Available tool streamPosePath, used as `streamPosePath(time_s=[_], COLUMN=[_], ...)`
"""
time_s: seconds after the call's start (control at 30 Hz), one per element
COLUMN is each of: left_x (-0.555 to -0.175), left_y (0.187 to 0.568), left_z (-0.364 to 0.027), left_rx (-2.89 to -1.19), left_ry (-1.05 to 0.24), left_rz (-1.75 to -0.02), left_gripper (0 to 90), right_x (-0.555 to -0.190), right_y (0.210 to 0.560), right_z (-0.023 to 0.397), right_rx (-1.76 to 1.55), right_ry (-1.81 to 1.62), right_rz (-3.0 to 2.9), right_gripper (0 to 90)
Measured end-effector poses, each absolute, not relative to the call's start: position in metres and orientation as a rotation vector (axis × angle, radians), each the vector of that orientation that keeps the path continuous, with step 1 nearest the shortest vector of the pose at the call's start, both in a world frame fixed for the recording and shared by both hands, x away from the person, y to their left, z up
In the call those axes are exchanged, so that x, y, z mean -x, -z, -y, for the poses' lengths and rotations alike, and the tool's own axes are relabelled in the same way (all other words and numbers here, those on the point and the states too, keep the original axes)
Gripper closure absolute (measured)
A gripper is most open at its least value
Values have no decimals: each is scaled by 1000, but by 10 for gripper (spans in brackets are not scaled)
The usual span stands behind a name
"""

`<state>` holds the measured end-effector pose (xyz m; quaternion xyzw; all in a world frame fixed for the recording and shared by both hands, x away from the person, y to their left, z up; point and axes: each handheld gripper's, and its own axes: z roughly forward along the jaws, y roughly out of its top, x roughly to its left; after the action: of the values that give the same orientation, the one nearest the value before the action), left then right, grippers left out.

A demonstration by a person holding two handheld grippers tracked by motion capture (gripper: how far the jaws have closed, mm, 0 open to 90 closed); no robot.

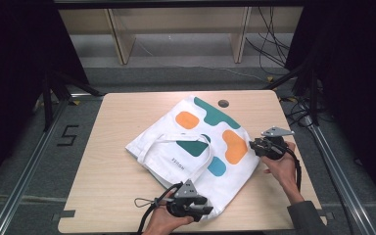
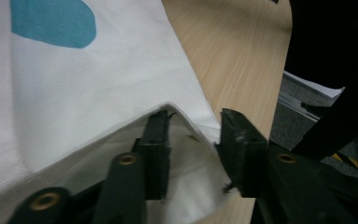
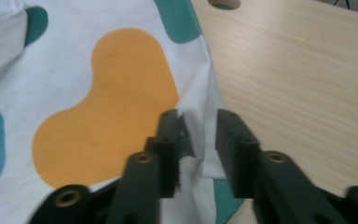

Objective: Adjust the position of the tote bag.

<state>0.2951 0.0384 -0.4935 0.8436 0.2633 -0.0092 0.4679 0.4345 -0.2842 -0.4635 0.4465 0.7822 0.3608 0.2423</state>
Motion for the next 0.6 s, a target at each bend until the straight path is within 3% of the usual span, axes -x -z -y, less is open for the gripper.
streamPosePath(time_s=[0.1,0.2,0.6], left_x=[-292,-289,-303], left_y=[488,481,467], left_z=[-45,-53,-120], left_rx=[-2095,-2072,-2091], left_ry=[10,-7,-328], left_rz=[-647,-668,-777], left_gripper=[430,379,320], right_x=[-425,-410,-359], right_y=[456,448,442], right_z=[280,271,208], right_rx=[-1263,-1214,-973], right_ry=[-993,-1033,-1126], right_rz=[-2152,-2171,-2431], right_gripper=[559,485,373])
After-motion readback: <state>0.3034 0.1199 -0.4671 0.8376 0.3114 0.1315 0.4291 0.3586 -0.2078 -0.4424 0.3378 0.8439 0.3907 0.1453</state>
